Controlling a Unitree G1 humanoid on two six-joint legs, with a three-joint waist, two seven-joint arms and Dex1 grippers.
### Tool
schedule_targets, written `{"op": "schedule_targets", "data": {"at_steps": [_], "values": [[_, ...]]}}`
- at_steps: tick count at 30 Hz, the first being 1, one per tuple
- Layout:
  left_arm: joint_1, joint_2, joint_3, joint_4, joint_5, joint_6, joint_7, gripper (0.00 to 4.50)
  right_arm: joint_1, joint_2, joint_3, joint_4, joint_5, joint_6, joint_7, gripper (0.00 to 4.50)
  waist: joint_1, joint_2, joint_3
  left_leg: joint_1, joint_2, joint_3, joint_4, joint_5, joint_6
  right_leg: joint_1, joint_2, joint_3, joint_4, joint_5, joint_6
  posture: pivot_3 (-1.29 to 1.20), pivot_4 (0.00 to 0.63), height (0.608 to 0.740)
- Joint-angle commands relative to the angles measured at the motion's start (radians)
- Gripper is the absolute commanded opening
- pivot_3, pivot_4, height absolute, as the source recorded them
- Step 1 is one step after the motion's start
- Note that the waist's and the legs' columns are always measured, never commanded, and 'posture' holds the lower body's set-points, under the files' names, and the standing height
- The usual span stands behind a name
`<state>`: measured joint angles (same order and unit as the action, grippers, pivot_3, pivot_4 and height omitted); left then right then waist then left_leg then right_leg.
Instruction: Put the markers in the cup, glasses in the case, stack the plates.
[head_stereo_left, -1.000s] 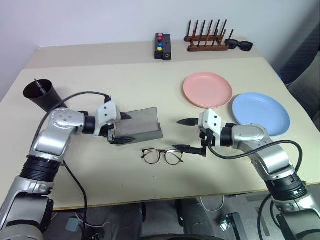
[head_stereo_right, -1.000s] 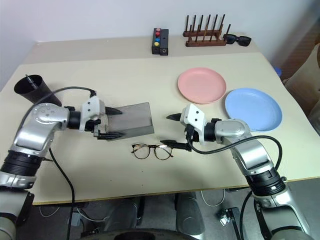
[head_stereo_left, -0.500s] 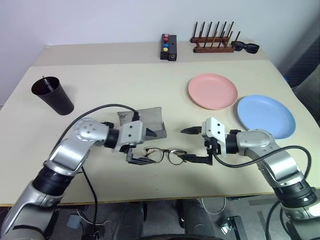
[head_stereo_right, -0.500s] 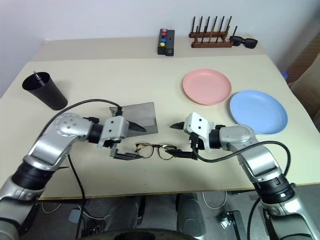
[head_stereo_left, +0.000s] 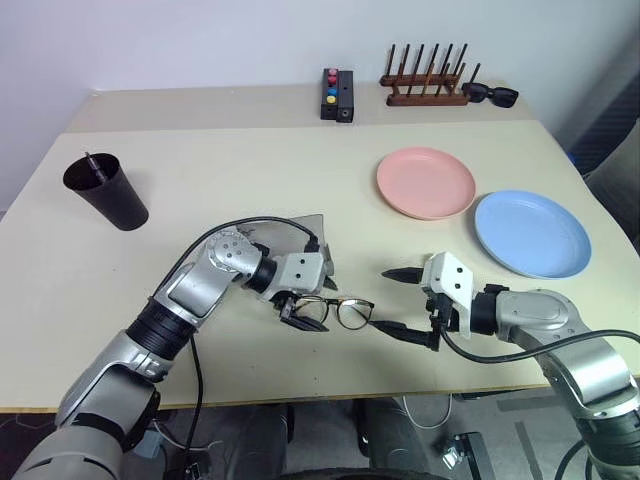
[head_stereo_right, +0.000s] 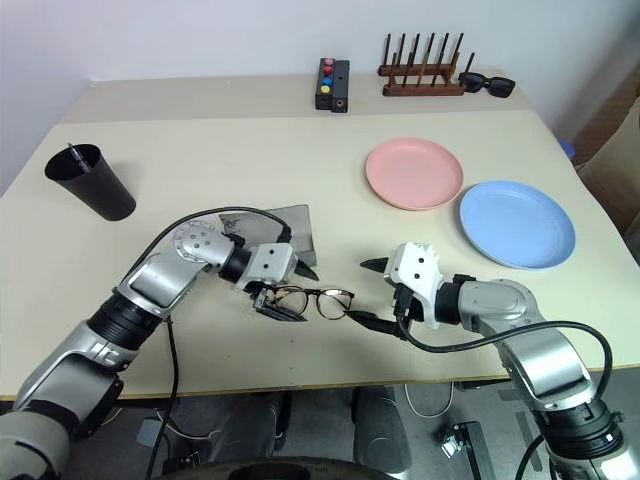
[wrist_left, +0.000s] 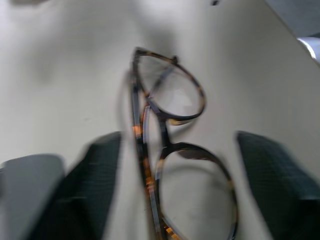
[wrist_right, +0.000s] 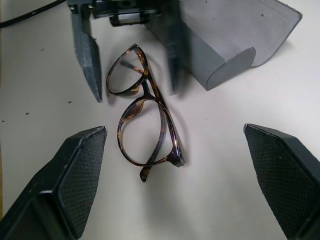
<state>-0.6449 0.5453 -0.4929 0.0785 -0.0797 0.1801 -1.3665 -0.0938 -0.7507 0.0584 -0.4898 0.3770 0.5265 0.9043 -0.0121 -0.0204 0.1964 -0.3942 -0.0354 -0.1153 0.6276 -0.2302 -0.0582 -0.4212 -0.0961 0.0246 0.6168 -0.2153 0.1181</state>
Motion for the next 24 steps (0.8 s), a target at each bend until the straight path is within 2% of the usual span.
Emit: {"op": "schedule_targets", "data": {"at_steps": [1,2,12,16,24], "values": [[-0.029,-0.015,0.002,0.003,0.009,-0.021,-0.006,1.57,0.0,0.001,-0.029,-0.048,0.019,0.005,-0.019,4.5,0.0,0.0,0.0,0.0,0.0,0.0,0.0,0.0,0.0,0.0,0.0,0.0,0.0,0.0,0.0,0.0,0.15,0.739],[-0.026,-0.019,0.002,0.007,0.013,-0.022,-0.003,1.09,0.0,0.001,-0.029,-0.049,0.019,0.007,-0.022,4.5,0.0,0.0,0.0,0.0,0.0,0.0,0.0,0.0,0.0,0.0,0.0,0.0,0.0,0.0,0.0,0.0,0.15,0.739],[-0.004,-0.019,0.023,-0.001,-0.004,0.009,0.001,1.09,-0.033,0.002,-0.016,-0.018,0.012,0.001,-0.024,4.5,-0.001,0.0,0.0,0.001,0.0,0.0,0.001,-0.001,0.001,0.001,0.0,0.0,0.0,0.0,0.001,0.0,0.15,0.739],[0.01,-0.014,0.042,-0.024,-0.031,0.033,-0.004,0.07,-0.053,0.003,-0.012,0.002,0.006,-0.009,-0.019,4.5,-0.001,0.0,0.0,0.001,0.0,0.0,0.001,-0.001,0.001,0.001,0.0,0.0,0.0,0.0,0.0,0.0,0.15,0.739],[0.031,0.009,0.107,-0.082,-0.092,0.064,-0.001,0.07,-0.07,-0.014,-0.052,0.052,0.009,-0.038,0.001,4.5,-0.001,0.001,0.0,0.003,0.0,0.0,0.002,-0.001,0.001,0.004,0.0,0.0,0.0,-0.002,0.003,0.0,0.15,0.739]]}}
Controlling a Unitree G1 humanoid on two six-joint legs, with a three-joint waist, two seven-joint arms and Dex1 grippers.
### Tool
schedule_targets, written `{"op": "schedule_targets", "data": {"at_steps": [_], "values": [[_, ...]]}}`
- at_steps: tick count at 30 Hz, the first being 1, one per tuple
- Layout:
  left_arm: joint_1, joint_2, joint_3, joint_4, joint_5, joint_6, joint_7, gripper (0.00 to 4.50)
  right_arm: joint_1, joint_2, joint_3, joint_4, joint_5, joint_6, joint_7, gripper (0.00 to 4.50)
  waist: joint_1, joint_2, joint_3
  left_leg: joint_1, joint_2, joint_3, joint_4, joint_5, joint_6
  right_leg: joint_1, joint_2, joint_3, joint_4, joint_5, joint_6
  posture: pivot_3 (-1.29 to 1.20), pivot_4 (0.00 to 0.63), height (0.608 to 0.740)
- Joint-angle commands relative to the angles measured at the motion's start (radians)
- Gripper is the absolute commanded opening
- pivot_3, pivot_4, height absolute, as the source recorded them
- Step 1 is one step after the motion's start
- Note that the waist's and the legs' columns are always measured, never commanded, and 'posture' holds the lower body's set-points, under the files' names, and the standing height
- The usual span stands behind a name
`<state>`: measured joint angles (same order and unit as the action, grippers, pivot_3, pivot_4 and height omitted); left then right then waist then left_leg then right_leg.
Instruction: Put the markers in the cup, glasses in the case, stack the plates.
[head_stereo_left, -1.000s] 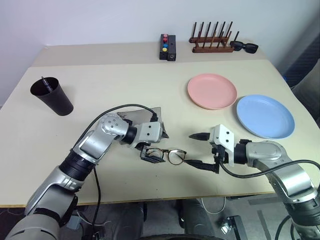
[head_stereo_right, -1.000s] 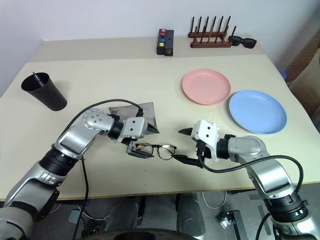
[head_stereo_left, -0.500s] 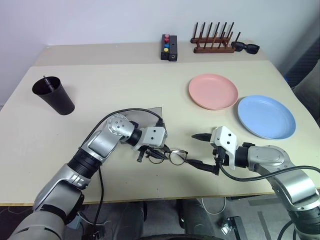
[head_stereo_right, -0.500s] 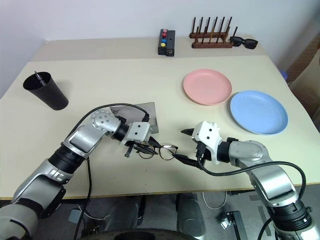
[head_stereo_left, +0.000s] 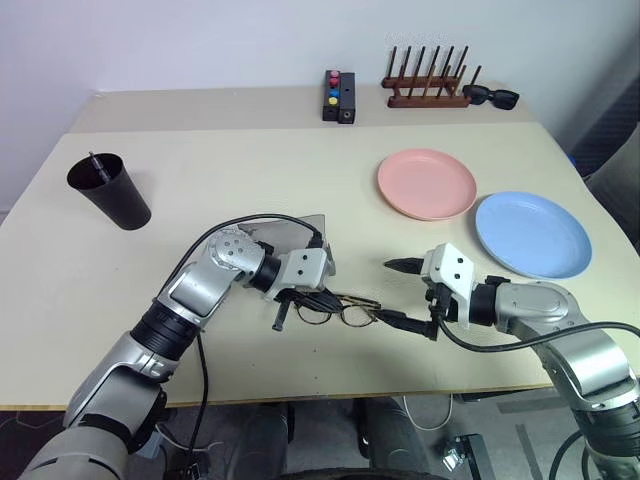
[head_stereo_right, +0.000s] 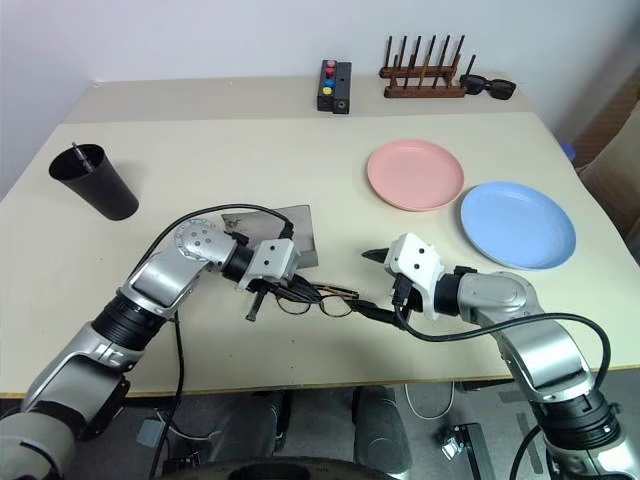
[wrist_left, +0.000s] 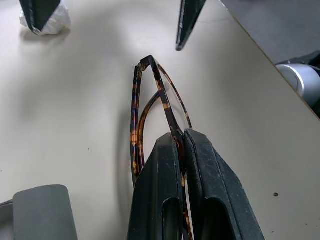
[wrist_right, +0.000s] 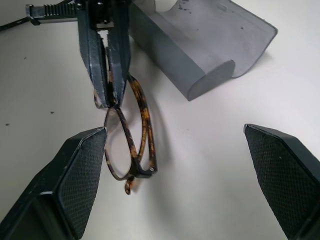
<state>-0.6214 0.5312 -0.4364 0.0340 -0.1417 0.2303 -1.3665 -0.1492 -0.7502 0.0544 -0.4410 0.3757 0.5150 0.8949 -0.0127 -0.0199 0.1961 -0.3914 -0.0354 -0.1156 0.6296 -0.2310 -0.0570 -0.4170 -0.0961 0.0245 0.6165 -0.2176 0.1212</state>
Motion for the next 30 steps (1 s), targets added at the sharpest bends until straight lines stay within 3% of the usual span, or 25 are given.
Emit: {"op": "schedule_targets", "data": {"at_steps": [1,7,11,16,19,30], "values": [[0.007,0.031,0.065,-0.047,-0.041,0.019,0.002,0.07,-0.014,-0.02,-0.06,0.011,0.013,-0.032,0.015,4.5,-0.001,0.0,0.0,0.0,0.0,0.0,0.0,0.0,0.0,0.0,0.0,0.0,0.0,0.0,0.0,0.0,0.15,0.739],[0.006,0.115,0.244,-0.127,-0.173,0.097,0.019,0.07,0.007,-0.05,-0.114,0.038,0.032,-0.043,0.06,4.5,-0.001,0.0,0.0,0.0,0.0,0.0,0.0,0.0,0.0,0.0,0.0,0.0,0.0,0.0,0.0,0.0,0.15,0.739],[-0.031,0.177,0.31,-0.036,-0.091,0.027,0.11,0.07,0.006,-0.015,-0.063,0.032,0.022,-0.044,0.053,4.5,-0.001,0.0,0.0,0.0,0.0,0.0,0.0,0.0,0.001,0.0,0.0,0.0,0.0,0.0,0.0,0.0,0.15,0.739],[-0.08,0.183,0.279,0.122,0.006,-0.088,0.16,0.07,-0.043,0.046,0.026,0.061,-0.008,-0.057,0.045,4.5,-0.001,0.0,0.0,0.0,0.0,0.0,0.0,0.0,0.001,0.0,0.0,0.0,-0.001,0.0,0.0,0.0,0.15,0.739],[-0.103,0.139,0.253,0.208,0.017,-0.106,0.151,0.07,-0.07,0.068,0.051,0.088,-0.023,-0.066,0.044,4.5,0.002,0.0,0.0,0.0,0.0,0.0,0.0,0.0,0.001,0.0,0.0,0.0,-0.001,0.002,-0.001,0.0,0.15,0.739],[-0.092,0.111,0.172,0.28,0.047,-0.15,0.028,0.07,-0.064,0.083,0.053,0.079,-0.028,-0.071,0.029,4.5,-0.004,0.0,0.0,-0.001,-0.001,0.0,0.0,-0.001,0.001,-0.001,0.0,0.0,-0.001,0.004,0.0,0.0,0.15,0.739]]}}
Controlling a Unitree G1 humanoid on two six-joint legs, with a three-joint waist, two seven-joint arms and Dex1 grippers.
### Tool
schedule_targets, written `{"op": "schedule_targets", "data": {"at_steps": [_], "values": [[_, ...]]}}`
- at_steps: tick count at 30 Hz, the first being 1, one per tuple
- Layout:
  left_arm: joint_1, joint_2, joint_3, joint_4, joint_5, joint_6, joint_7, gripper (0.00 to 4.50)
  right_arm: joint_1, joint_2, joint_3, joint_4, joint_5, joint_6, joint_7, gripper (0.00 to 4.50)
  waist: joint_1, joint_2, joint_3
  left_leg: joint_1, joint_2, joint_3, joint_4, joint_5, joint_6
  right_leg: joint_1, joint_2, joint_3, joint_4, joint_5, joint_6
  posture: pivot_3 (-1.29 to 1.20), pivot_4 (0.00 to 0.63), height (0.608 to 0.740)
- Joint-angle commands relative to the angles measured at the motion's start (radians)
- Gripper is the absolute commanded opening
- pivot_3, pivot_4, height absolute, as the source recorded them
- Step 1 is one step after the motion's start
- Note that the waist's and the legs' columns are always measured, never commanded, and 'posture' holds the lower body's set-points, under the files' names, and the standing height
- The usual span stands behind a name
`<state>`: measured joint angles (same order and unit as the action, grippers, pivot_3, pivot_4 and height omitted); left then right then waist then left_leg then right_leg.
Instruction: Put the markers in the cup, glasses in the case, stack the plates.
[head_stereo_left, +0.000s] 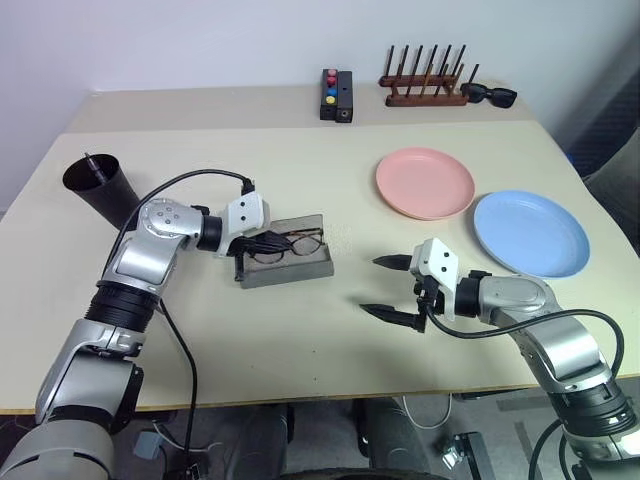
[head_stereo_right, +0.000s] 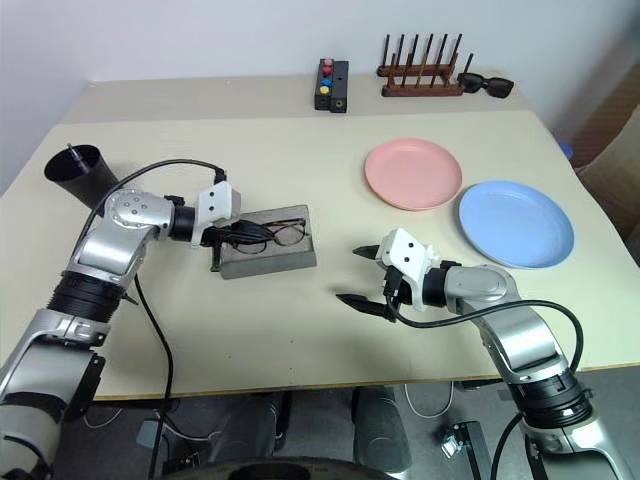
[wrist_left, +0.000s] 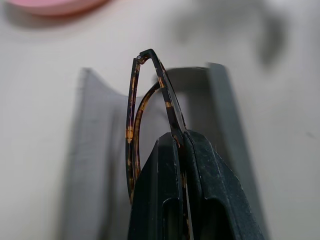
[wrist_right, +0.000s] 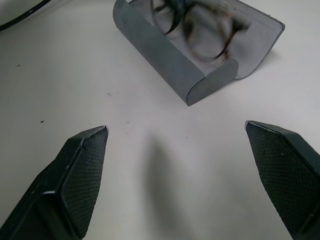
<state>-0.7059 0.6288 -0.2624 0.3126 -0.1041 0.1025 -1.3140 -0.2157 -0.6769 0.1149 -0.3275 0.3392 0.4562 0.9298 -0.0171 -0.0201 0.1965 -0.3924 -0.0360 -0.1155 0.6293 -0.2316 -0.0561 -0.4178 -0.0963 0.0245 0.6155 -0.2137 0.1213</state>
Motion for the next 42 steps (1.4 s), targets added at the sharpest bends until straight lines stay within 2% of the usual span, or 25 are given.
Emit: {"op": "schedule_targets", "data": {"at_steps": [1,5,8,12,19,22,26,30,32,38,42], "values": [[-0.007,0.014,-0.002,0.006,0.009,-0.022,-0.031,0.07,0.005,0.01,-0.008,-0.038,0.009,-0.011,-0.009,4.5,0.001,0.0,0.0,0.0,0.0,0.0,0.0,0.0,0.0,0.0,0.0,0.0,0.0,0.0,0.0,0.0,0.15,0.739],[-0.004,0.013,0.001,0.013,0.012,-0.023,-0.044,0.07,0.015,0.01,-0.01,-0.048,0.012,-0.008,-0.014,4.5,0.002,0.0,0.0,0.0,0.0,0.0,0.0,0.0,0.0,0.0,0.0,0.0,0.0,0.0,0.0,0.0,0.15,0.739],[-0.005,0.01,0.005,0.029,0.024,-0.036,-0.029,1.08,0.014,0.011,-0.007,-0.048,0.012,-0.008,-0.016,4.5,0.001,0.0,0.0,0.0,0.0,0.0,0.0,0.0,0.0,0.0,0.0,0.0,0.0,0.0,0.0,0.0,0.15,0.739],[-0.022,0.001,0.031,0.05,0.021,-0.052,0.009,2.99,0.01,0.014,-0.002,-0.044,0.012,-0.009,-0.014,4.5,0.002,0.0,0.0,0.0,0.0,0.0,0.0,0.0,0.0,0.0,0.0,0.0,0.0,0.0,0.0,0.0,0.15,0.739],[-0.11,-0.037,0.163,0.074,-0.061,-0.02,0.132,2.99,0.004,0.024,0.011,-0.036,0.006,-0.015,-0.009,4.5,0.004,0.0,0.0,0.0,0.0,0.0,0.001,0.0,0.0,0.0,0.0,0.0,0.0,0.0,0.0,0.0,0.15,0.739],[-0.139,-0.032,0.201,0.122,-0.045,-0.049,0.203,2.17,-0.003,0.032,0.017,-0.032,0.004,-0.018,-0.007,4.5,0.003,0.0,0.0,0.0,0.0,0.0,0.001,0.0,0.0,0.0,0.0,0.0,0.0,0.0,0.001,0.0,0.15,0.739],[-0.154,-0.028,0.229,0.179,-0.014,-0.09,0.289,0.17,-0.01,0.038,0.024,-0.023,0.003,-0.024,-0.005,4.5,-0.002,0.0,0.0,0.001,0.0,0.0,0.0,0.0,0.001,0.0,0.0,0.0,0.0,0.0,0.001,0.0,0.15,0.739],[-0.163,-0.021,0.18,0.29,0.107,-0.149,0.411,0.07,-0.023,0.044,0.03,-0.01,-0.004,-0.037,-0.005,4.5,0.002,0.0,0.0,0.0,0.0,0.0,0.001,0.0,0.001,0.0,0.0,0.0,0.001,0.0,0.001,0.0,0.15,0.739],[-0.162,-0.029,0.172,0.326,0.124,-0.138,0.421,0.07,-0.03,0.047,0.031,-0.004,-0.008,-0.044,-0.008,4.5,0.003,0.0,0.0,0.0,0.0,0.0,0.001,0.0,0.001,0.0,0.0,0.0,0.001,0.0,0.001,0.0,0.15,0.739],[-0.084,-0.024,0.129,0.272,0.121,-0.146,0.319,0.07,-0.039,0.055,0.028,0.013,-0.02,-0.065,-0.02,4.5,0.003,0.0,0.0,0.0,0.0,0.0,0.001,0.0,0.001,0.0,0.0,0.0,0.0,0.001,0.002,0.0,0.15,0.739],[-0.02,-0.001,0.132,0.159,0.051,-0.089,0.195,0.07,-0.037,0.065,0.017,0.014,-0.016,-0.073,-0.032,4.5,0.001,0.0,0.0,0.0,0.0,0.0,0.0,0.0,0.001,0.0,0.0,0.0,0.001,0.001,0.001,0.0,0.15,0.739]]}}
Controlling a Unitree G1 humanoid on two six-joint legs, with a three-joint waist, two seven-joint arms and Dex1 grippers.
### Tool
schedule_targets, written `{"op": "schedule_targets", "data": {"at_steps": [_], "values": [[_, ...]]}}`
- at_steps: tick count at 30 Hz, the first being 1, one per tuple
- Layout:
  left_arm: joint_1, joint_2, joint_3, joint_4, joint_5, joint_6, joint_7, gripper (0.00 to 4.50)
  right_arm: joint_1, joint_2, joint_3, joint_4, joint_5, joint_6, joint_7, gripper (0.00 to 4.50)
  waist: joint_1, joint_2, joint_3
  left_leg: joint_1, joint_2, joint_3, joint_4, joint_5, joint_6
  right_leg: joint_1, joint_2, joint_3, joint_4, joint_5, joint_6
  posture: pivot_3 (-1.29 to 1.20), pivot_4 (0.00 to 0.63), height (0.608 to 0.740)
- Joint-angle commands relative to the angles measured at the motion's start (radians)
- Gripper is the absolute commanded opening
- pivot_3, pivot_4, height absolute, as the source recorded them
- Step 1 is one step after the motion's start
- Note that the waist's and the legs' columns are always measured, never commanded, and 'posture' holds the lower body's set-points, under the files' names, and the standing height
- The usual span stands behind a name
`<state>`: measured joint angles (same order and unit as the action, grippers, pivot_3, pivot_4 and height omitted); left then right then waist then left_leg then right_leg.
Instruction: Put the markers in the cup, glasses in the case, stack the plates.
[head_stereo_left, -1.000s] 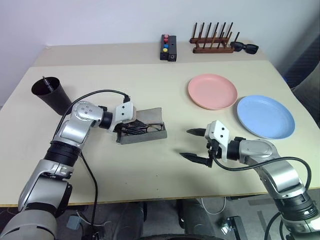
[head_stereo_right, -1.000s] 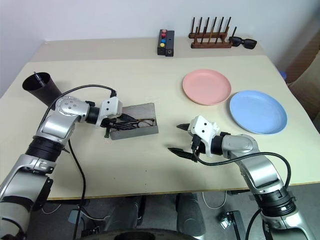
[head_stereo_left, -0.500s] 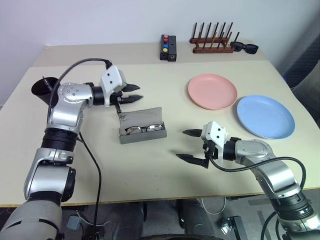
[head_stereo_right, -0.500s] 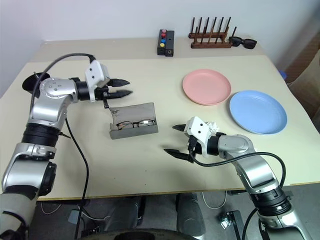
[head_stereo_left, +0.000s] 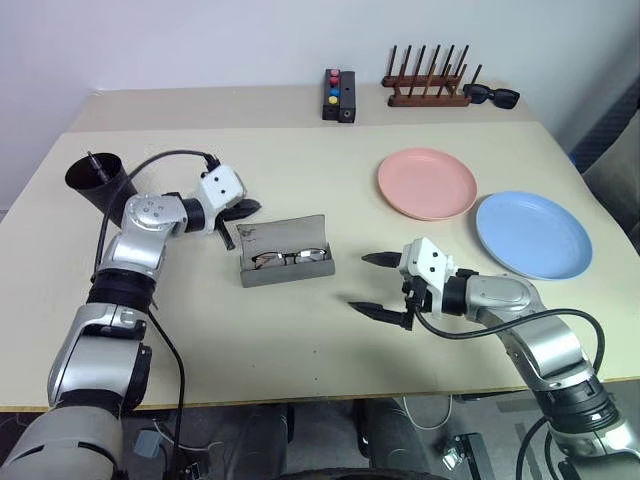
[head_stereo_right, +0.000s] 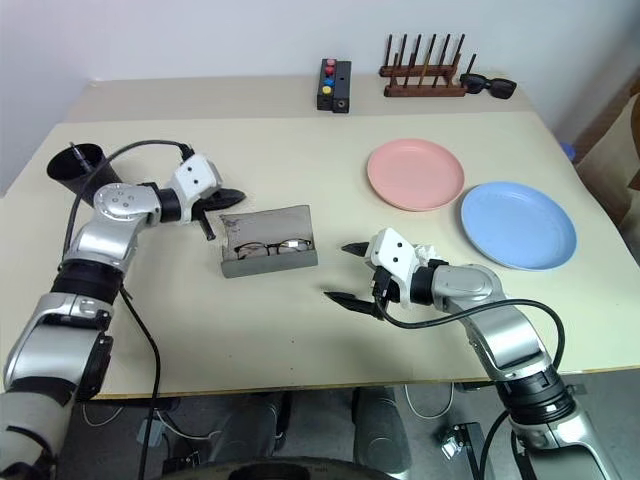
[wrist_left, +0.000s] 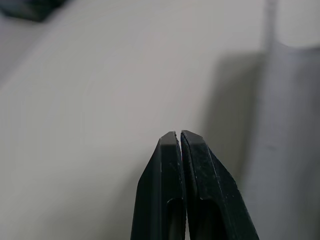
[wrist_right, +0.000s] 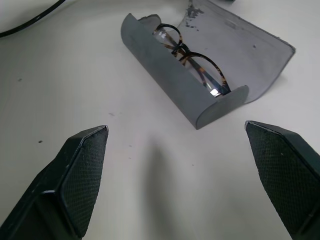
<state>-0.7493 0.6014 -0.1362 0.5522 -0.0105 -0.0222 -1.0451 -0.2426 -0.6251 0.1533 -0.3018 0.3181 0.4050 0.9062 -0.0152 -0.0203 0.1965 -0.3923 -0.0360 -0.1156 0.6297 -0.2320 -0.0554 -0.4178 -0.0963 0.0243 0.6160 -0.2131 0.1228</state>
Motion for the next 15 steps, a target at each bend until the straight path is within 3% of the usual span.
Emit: {"op": "schedule_targets", "data": {"at_steps": [1,15], "values": [[0.035,0.031,0.007,-0.104,-0.055,0.052,-0.093,0.07,-0.011,0.016,-0.026,-0.012,0.01,-0.021,-0.011,4.5,-0.002,0.0,0.0,0.0,0.0,0.0,0.0,0.0,0.0,0.0,0.0,0.0,0.0,0.0,0.0,0.0,0.15,0.739],[0.251,0.056,-0.029,-0.437,-0.108,0.204,-0.17,0.07,-0.04,0.069,-0.051,0.016,0.05,-0.023,-0.024,4.5,-0.001,0.001,0.0,0.0,0.0,0.0,0.0,0.0,0.0,0.0,0.0,0.0,0.0,0.0,0.0,0.0,0.15,0.739]]}}
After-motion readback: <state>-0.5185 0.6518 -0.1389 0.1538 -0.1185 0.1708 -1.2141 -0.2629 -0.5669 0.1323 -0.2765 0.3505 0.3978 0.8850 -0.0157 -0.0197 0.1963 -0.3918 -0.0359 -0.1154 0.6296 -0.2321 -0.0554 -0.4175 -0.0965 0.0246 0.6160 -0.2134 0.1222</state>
